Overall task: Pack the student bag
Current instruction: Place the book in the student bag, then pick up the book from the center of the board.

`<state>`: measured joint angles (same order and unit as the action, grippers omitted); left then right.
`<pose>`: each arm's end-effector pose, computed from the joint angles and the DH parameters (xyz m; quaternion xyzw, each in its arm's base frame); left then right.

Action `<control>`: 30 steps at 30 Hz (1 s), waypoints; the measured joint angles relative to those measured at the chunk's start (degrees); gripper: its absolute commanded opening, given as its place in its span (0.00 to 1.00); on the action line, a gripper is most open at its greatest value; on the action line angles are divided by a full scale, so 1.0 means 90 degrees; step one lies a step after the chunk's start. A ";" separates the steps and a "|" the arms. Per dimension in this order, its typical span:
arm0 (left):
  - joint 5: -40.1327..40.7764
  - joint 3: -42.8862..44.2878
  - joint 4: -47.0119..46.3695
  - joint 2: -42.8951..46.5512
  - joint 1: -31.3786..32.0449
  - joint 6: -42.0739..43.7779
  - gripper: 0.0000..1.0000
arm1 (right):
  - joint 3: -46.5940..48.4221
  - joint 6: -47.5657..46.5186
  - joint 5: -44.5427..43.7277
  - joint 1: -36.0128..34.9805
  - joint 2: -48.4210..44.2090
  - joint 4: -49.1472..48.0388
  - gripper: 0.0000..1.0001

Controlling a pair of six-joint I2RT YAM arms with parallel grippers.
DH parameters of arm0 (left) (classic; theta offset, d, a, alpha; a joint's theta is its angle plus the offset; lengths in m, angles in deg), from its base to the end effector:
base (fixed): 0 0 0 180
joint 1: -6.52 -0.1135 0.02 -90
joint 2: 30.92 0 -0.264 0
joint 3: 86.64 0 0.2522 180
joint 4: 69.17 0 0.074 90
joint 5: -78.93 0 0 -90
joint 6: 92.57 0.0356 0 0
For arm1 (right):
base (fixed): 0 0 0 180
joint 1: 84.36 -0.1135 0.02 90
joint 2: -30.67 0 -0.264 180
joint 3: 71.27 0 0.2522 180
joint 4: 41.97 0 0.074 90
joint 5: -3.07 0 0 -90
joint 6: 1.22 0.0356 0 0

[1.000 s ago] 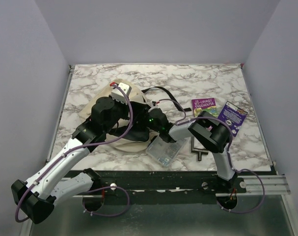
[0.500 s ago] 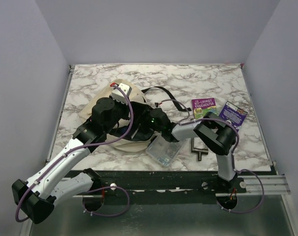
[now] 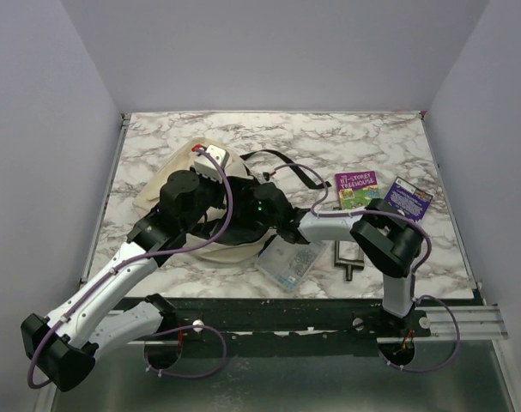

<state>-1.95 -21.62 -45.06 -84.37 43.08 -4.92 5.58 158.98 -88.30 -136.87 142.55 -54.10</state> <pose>0.1772 -0.1244 0.3525 0.1812 0.7579 -0.1492 0.6087 0.2599 0.3374 0.1711 0.1347 0.8224 0.4802 0.2737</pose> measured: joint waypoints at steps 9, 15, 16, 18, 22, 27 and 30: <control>0.0017 -0.0053 -0.0010 0.0036 -0.0002 0.0036 0.00 | -0.0391 -0.1644 -0.0415 0.0017 -0.1846 0.1775 0.85; 0.0017 -0.0083 -0.0041 0.0036 -0.0002 0.0039 0.00 | -0.0372 -0.3075 -0.0872 0.0092 -0.3509 0.3400 0.92; 0.0017 -0.0083 -0.0044 0.0036 -0.0002 0.0039 0.00 | -0.0372 -0.3220 -0.1018 0.0131 -0.3735 0.3696 0.93; 0.0017 -0.0092 -0.0049 0.0039 -0.0002 0.0036 0.00 | -0.0401 -0.3383 -0.1290 0.0318 -0.4133 0.4255 0.97; 0.0012 -0.0107 -0.0049 0.0039 -0.0002 0.0032 0.00 | -0.1088 -0.2999 -0.1763 0.1503 -0.5306 0.4998 1.00; 0.0012 -0.0117 -0.0051 0.0041 0.0012 0.0029 0.00 | -0.2147 -0.1987 -0.1974 0.3337 -0.6538 0.5678 1.00; 0.0012 -0.0131 -0.0051 0.0046 0.0085 0.0029 0.00 | -0.2781 -0.1664 -0.1557 0.4663 -0.7002 0.5836 1.00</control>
<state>-1.84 -22.80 -45.52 -83.95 43.84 -4.66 -19.45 144.00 -102.31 -94.90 79.53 -1.57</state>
